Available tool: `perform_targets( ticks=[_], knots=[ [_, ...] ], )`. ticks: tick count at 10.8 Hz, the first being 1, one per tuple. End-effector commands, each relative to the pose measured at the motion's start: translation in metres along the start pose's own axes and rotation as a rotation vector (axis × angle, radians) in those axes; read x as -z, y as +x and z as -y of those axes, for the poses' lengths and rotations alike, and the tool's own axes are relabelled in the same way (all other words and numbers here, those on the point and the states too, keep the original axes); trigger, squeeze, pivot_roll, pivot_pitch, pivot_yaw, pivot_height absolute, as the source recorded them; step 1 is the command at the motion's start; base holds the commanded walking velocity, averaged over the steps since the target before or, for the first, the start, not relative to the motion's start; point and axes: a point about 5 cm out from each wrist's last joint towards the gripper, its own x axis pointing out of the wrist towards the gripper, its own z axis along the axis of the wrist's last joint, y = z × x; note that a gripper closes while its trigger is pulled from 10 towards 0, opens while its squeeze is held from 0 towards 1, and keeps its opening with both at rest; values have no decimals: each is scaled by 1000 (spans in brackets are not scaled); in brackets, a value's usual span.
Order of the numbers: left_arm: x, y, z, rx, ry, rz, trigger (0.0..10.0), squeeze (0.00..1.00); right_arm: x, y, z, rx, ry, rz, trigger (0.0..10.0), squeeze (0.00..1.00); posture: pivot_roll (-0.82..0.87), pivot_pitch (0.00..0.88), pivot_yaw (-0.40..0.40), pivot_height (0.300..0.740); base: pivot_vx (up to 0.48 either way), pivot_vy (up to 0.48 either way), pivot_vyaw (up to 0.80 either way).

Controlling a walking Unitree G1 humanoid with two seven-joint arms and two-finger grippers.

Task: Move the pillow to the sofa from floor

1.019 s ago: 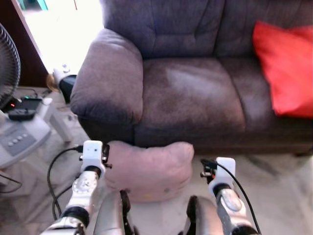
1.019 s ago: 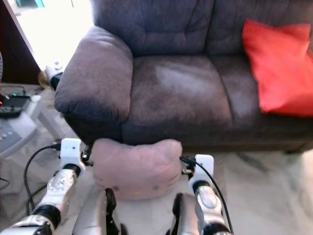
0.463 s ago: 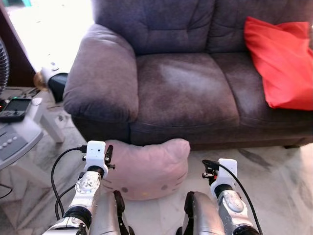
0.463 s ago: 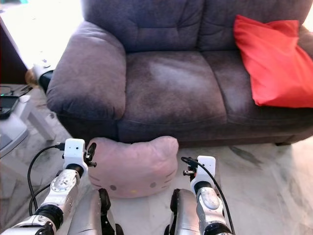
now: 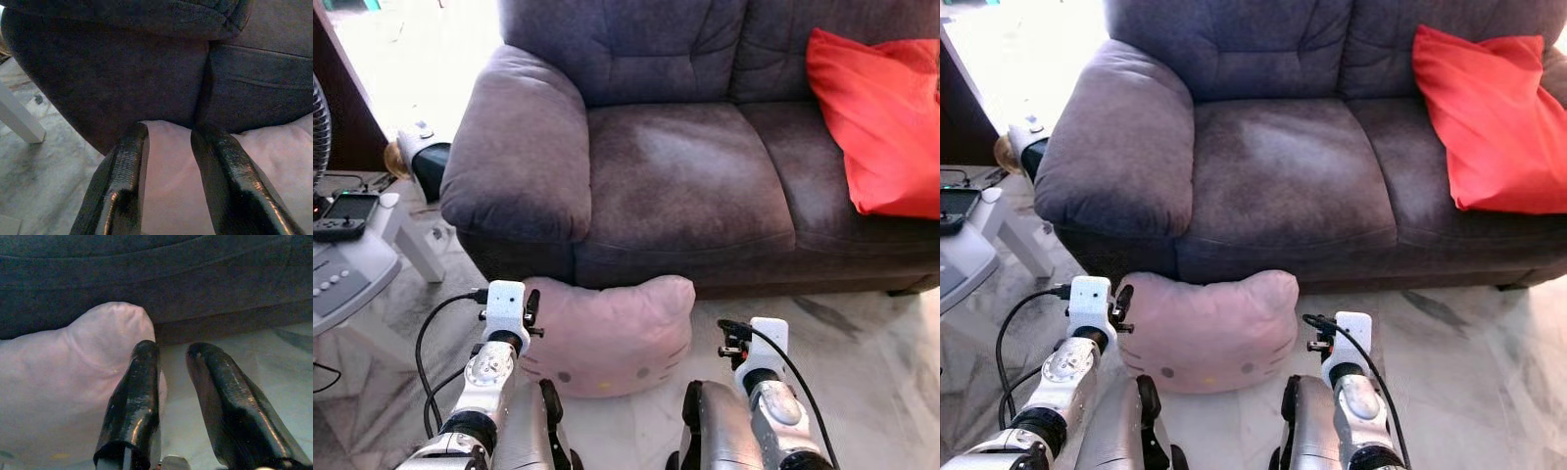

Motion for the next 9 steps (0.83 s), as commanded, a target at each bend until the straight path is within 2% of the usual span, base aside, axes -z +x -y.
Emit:
perform_targets(
  ticks=[1,4,6,9],
  knots=[
    [4,-1,2,12,12,-23,10000,0,3,-2,3,4,-16,-12,10000,0,66,98,-47,561,0,0,413],
    [4,-1,2,7,14,-22,10000,0,2,-2,1,-6,-22,-2,10000,0,72,76,-48,561,0,0,0],
    [3,0,1,5,12,-20,10000,0,6,-4,6,18,13,-15,10000,0,69,66,-45,561,0,0,0],
    [2,0,2,10,14,-18,10000,0,4,-3,4,9,1,-15,10000,0,71,66,-47,561,264,0,0]
  ],
)
